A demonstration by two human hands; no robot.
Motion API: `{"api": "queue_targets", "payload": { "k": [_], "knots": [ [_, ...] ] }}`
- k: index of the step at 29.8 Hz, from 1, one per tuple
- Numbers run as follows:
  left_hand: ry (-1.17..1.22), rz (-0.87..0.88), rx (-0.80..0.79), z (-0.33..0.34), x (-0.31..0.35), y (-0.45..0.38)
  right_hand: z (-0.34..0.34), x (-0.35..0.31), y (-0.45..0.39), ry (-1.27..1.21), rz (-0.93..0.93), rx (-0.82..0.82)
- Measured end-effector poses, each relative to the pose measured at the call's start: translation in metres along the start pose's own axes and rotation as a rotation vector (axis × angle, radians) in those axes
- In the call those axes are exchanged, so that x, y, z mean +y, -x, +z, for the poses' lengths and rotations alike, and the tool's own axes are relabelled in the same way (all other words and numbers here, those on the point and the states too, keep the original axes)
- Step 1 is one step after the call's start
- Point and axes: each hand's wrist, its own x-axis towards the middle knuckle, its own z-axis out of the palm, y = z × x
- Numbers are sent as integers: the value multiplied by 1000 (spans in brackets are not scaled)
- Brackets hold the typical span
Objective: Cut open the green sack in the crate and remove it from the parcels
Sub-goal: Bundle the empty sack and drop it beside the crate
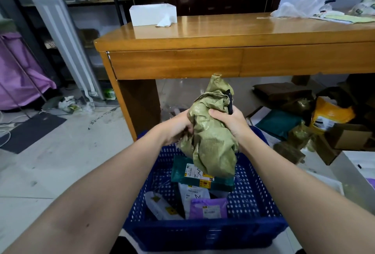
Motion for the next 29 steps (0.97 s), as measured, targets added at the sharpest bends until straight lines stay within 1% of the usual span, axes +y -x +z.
{"api": "queue_targets", "payload": {
  "k": [2,4,7,9,12,14,17,19,23,27,29],
  "knots": [
    [266,-89,83,5,-12,4,6,8,-1,33,-33,60],
    [481,-147,136,7,-29,6,11,22,-2,126,-33,123],
    [622,-186,181,9,-48,19,23,46,0,297,-7,160],
    [682,-190,229,13,-59,34,31,61,6,359,4,121],
    [711,-196,332,18,-82,66,41,85,23,399,61,25],
    [735,-215,342,22,-97,87,46,102,37,408,83,2],
    [746,-222,297,28,-119,119,51,128,67,426,134,3],
    [706,-248,245,31,-134,136,53,142,85,426,142,-2],
    [580,-371,191,43,-160,170,62,165,116,504,186,-57],
    [535,-454,189,54,-196,191,61,195,143,617,255,-83],
    [518,-475,250,60,-215,199,57,204,150,635,258,-114]
  ]
}}
